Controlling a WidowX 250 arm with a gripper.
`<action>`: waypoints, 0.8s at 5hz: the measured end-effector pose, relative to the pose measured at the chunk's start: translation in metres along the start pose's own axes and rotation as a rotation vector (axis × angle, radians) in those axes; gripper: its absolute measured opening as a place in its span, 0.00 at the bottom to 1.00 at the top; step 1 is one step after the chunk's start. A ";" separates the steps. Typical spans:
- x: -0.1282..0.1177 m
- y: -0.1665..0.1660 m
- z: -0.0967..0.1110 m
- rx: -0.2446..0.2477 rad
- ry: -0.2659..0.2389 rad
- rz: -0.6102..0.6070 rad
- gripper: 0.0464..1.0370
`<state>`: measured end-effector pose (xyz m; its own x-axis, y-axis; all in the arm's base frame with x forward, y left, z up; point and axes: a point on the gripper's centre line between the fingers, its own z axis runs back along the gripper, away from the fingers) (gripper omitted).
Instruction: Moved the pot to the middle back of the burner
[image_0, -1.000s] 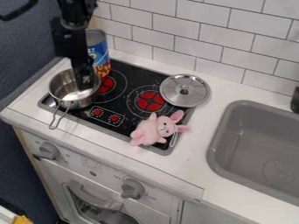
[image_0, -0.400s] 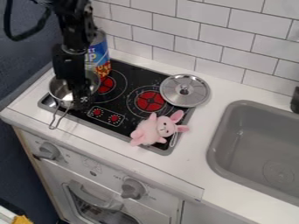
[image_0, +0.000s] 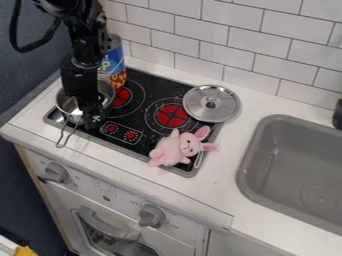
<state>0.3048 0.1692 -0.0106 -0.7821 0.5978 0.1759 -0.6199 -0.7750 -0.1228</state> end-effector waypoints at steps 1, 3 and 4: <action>-0.001 0.001 0.000 -0.002 0.004 0.000 0.31; 0.001 0.013 0.008 0.011 0.008 -0.029 0.04; 0.000 0.020 0.020 -0.003 0.013 -0.038 0.03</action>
<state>0.2932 0.1495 0.0062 -0.7585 0.6296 0.1683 -0.6497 -0.7508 -0.1193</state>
